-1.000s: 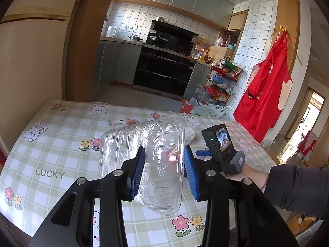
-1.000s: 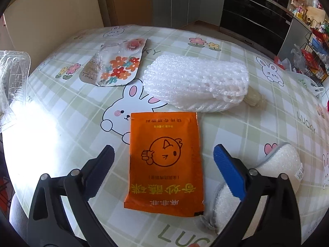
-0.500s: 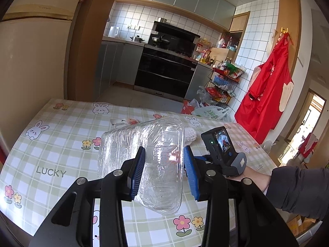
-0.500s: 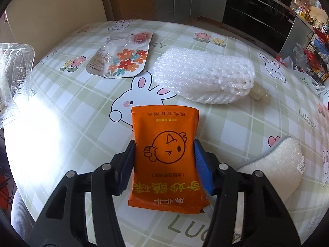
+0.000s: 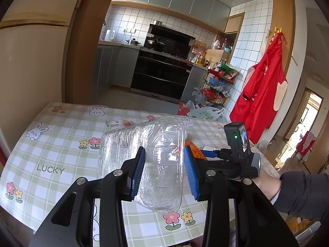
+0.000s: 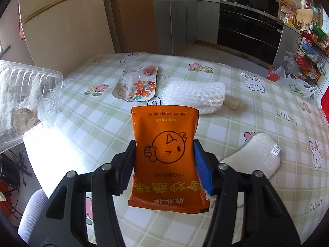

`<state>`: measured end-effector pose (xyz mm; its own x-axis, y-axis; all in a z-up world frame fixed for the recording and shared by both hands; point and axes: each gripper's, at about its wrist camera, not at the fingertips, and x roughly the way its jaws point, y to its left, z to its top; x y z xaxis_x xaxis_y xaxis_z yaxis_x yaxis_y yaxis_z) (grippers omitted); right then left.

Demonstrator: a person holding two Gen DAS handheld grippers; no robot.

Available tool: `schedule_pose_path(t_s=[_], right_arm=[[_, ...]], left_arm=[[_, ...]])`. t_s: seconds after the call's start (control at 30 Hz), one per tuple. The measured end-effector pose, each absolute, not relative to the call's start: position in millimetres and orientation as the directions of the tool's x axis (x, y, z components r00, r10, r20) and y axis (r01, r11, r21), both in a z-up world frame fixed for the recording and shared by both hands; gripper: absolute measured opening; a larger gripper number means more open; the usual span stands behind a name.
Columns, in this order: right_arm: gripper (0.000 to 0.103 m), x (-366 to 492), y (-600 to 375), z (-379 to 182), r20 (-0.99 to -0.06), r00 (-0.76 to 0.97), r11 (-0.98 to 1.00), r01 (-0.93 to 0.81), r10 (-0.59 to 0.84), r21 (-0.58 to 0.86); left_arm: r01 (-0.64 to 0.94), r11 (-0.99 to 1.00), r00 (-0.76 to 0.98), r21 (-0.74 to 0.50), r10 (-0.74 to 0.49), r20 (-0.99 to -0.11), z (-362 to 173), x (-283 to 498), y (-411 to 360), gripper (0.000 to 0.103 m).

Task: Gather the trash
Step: 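Drop the orange packet into the bin with the right tool while the left tool holds the clear packaging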

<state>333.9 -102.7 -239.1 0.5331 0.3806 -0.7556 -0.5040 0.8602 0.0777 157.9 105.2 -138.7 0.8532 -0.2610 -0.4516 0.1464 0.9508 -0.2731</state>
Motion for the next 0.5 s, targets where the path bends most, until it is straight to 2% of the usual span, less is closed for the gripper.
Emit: schedule_pose_path(t_s=[0.3, 0.5], right_arm=[[0.056, 278, -143, -189, -0.651, 0.605, 0.865, -0.471, 0.459, 0.173], [0.056, 213, -175, -154, -0.547, 0.663, 0.851, -0.481, 0.511, 0.213]], left_arm=[[0.149, 0.950, 0.869, -0.274, -0.258, -0.422, -121, 132, 98, 0.038], [0.157, 0.947, 0.871, -0.281, -0.267, -0.411, -113, 111, 93, 0.038]])
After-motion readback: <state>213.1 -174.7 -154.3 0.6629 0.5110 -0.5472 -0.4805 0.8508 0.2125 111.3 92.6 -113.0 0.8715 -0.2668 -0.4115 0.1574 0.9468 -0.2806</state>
